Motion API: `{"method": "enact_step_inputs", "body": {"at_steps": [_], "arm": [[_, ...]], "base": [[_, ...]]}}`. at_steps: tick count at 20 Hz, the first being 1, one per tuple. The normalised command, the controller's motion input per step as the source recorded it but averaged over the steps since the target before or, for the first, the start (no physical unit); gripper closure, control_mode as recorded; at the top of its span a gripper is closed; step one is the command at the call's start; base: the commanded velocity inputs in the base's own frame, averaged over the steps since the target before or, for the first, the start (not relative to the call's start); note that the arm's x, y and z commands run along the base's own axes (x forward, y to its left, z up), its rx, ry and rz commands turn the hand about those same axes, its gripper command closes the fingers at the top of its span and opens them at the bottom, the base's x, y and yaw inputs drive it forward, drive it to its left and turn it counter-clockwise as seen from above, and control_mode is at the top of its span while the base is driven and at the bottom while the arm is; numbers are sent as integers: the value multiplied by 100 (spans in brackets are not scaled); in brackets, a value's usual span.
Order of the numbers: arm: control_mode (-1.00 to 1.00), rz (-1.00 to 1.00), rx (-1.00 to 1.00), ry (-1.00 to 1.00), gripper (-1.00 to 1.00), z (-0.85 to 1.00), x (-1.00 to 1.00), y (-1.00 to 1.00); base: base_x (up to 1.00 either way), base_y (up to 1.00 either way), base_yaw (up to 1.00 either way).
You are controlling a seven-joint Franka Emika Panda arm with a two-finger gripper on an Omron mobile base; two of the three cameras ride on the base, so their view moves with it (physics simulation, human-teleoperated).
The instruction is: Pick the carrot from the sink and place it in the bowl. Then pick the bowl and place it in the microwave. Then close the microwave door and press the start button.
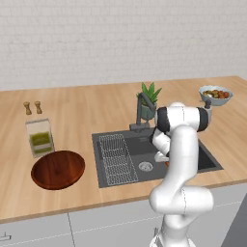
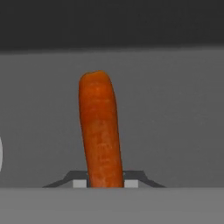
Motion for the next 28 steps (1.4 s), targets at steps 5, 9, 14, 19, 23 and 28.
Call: {"method": "enact_step_inputs", "body": {"at_steps": [5,9,14,19,23,28], "arm": [[-100,-5,1,-8,100,42,-29,-5],[-100,-4,0,-14,100,91,-45,0],[-100,-5,0,-11,100,100,-62,-1],[-100,-1,3,-4,100,100,-37,0],[-100,0,7,-1,100,100,-4,3],[-100,0,6,2,100,100,0,0]], "base": [[0,0,0],[0,0,0],[0,0,0],[0,0,0],[0,0,0],[0,0,0]]}}
